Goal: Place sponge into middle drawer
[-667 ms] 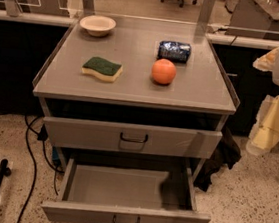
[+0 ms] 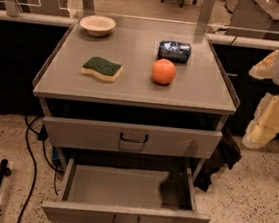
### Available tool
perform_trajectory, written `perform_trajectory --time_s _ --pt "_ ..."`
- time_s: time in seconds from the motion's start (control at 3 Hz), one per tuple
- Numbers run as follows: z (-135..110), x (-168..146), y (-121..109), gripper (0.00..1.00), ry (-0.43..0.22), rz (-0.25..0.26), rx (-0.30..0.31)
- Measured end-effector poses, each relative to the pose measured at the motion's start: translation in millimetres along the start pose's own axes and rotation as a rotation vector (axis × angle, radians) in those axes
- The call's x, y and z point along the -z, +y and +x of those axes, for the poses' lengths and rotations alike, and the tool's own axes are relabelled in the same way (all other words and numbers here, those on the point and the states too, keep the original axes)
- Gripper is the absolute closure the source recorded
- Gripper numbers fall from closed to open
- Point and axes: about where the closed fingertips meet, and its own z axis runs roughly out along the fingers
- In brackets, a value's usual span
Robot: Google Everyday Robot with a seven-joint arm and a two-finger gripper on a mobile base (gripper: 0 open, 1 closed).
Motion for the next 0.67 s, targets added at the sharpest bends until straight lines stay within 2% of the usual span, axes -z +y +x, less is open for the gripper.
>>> perform_trajectory --time_s 0.67 --pt "0.0 0.0 0.0 0.65 0.0 0.0 0.0"
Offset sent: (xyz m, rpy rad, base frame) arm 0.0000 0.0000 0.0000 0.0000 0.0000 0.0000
